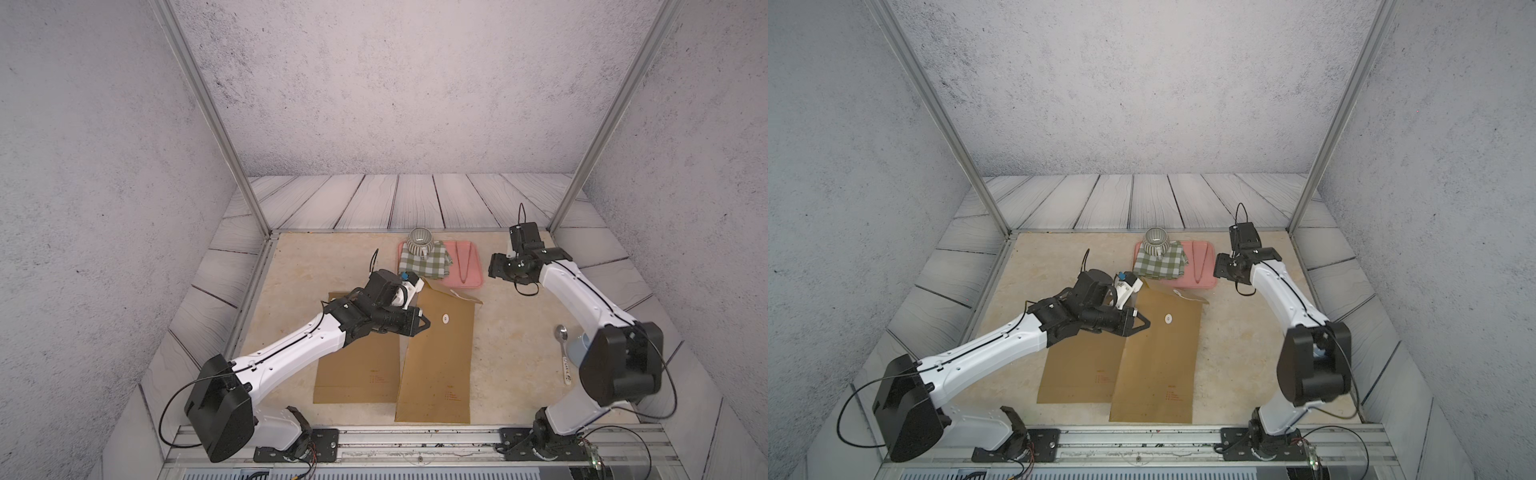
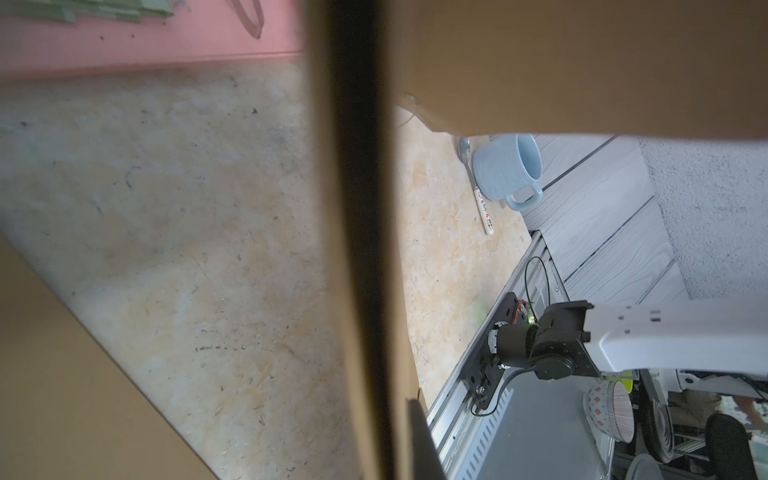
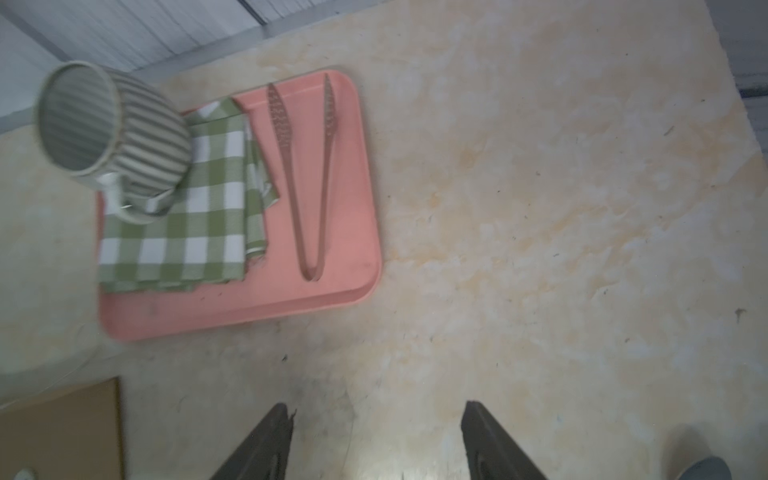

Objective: Open the file bag
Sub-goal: Adjust the file bag at the center of the board, then place the file bag at the center of the board.

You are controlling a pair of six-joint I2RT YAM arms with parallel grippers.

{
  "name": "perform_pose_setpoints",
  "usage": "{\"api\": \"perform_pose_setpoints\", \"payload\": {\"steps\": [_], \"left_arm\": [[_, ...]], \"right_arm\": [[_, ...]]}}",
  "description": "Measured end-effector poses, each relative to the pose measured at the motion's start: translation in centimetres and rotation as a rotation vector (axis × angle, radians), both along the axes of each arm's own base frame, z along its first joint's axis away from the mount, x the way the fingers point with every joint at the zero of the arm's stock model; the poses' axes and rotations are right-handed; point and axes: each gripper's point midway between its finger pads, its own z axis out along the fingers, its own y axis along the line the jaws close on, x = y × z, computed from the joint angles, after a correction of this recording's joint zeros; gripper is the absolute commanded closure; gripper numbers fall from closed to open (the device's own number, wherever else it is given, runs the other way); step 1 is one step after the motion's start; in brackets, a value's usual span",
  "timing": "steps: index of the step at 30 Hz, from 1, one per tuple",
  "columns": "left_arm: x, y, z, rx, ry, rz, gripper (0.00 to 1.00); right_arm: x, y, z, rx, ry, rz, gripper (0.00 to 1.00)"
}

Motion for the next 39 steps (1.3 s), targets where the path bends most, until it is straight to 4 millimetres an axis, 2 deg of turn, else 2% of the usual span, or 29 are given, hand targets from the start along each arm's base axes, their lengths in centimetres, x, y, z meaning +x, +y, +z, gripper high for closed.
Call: {"api": "perform_pose_setpoints", "payload": {"steps": [3, 4, 6, 8, 9, 11, 13, 15, 18, 24, 28, 31, 34, 39], "left_arm": [[0.9, -0.1, -0.9, -0.001, 0.036, 0.032, 1.00], [1.2, -0.2, -1.1, -0.007, 0.045, 0.043, 1.00], [1.8, -0.7, -1.7, -0.023, 0.068, 0.061, 1.00], [2.3, -1.3, -2.4, -0.040, 0.092, 0.073, 1.00], [2.5, -1.7, -2.9, -0.049, 0.108, 0.078, 1.00], [2.8, -2.2, -4.0, -0.056, 0.141, 0.086, 1.00], [2.8, -2.4, -5.1, -0.056, 0.170, 0.095, 1.00], [2.6, -2.3, -5.9, -0.048, 0.188, 0.100, 1.00], [2.4, -2.1, -6.5, -0.040, 0.197, 0.103, 1.00], [2.4, -1.7, -7.4, -0.012, 0.191, 0.104, 1.00], [2.5, -1.0, -9.3, 0.059, 0.188, 0.114, 1.00], [2.5, 0.0, -11.0, 0.137, 0.181, 0.124, 0.76], [2.6, 1.2, -12.4, 0.224, 0.178, 0.139, 0.62], [3.2, 2.8, -12.8, 0.337, 0.140, 0.171, 0.55]], "right_arm": [[-4.4, 3.0, 4.9, 0.096, -0.168, 0.102, 0.43], [-5.9, 4.5, 5.8, 0.128, -0.212, 0.153, 0.43], [-8.7, 7.7, 6.2, 0.193, -0.257, 0.261, 0.45], [-11.1, 10.6, 4.8, 0.259, -0.247, 0.358, 0.48], [-11.8, 11.4, 3.2, 0.283, -0.217, 0.380, 0.50], [-12.2, 11.9, -0.5, 0.302, -0.137, 0.364, 0.53], [-12.1, 12.1, -4.7, 0.292, -0.033, 0.340, 0.56], [-12.0, 12.1, -7.6, 0.276, 0.047, 0.315, 0.58], [-10.9, 12.6, -9.4, 0.262, 0.084, 0.299, 0.62], [-6.7, 13.2, -9.2, 0.226, 0.058, 0.268, 0.66], [-3.6, 12.9, -8.9, 0.208, 0.037, 0.241, 0.66], [-2.5, 12.7, -9.5, 0.188, 0.047, 0.234, 0.66], [-2.1, 12.9, -10.6, 0.172, 0.073, 0.240, 0.66], [-2.0, 13.0, -12.5, 0.154, 0.125, 0.244, 0.66]]}}
